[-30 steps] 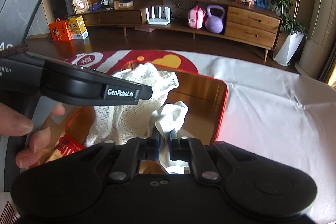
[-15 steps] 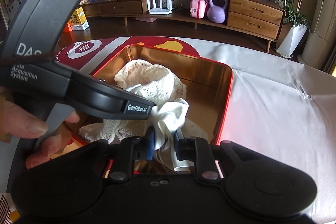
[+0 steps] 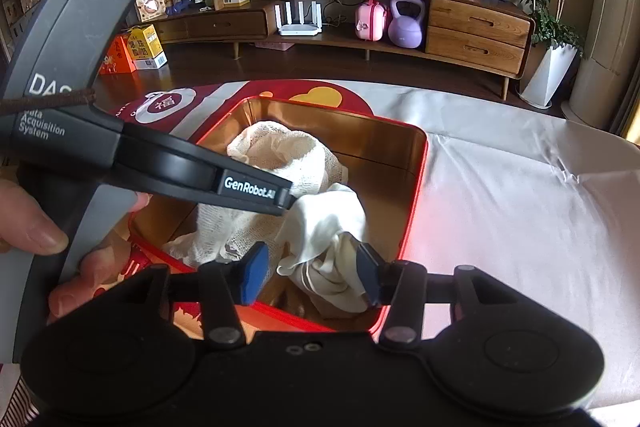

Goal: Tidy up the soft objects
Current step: 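Carry both cloths into the red tin and open both tools to release, then withdraw both tools from the tin back toward the remaining items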

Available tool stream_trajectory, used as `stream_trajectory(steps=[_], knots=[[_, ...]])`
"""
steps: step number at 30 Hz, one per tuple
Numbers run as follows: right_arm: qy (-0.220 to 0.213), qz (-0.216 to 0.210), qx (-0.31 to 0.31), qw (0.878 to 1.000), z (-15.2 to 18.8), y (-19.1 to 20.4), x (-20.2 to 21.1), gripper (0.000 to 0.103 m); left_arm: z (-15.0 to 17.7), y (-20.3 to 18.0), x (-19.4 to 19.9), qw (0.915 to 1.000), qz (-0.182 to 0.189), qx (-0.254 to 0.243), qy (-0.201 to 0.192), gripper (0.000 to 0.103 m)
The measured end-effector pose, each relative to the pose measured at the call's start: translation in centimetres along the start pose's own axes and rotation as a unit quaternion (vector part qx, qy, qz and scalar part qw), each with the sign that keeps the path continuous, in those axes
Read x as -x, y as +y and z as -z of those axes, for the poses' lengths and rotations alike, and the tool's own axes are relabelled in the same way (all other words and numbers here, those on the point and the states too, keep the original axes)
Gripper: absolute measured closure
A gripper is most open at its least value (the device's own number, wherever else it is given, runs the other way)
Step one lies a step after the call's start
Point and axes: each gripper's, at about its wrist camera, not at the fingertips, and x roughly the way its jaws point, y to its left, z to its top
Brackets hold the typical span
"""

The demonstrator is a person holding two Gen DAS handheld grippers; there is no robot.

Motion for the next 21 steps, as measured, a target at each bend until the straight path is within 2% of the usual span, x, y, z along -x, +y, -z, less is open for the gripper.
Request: stream_trajectory(steps=[2,3,15,17,21], knots=[[-0.002,0.001,-0.001,1.000,0.0,0.0,0.5,0.052,0.0,-0.1,0.5,1.0000,-0.001,0.001,-0.004,0.048],[-0.004,0.002,-0.001,1.000,-0.1,0.1,0.8,0.051,0.1,-0.1,0.8,1.0000,-0.002,0.001,-0.009,0.045],[-0.036,0.011,-0.013,0.999,-0.2,0.3,5.8,0.033,1.2,-0.9,6.7,0.9987,-0.008,-0.013,-0.048,0.043],[-0.039,0.011,-0.015,0.999,-0.1,0.5,6.8,0.031,1.6,-1.0,8.0,0.9985,-0.005,-0.015,-0.053,0.036],[-0.051,0.011,-0.017,0.998,0.3,1.0,9.0,0.024,2.6,-1.2,10.9,0.9976,0.000,-0.016,-0.067,0.034]])
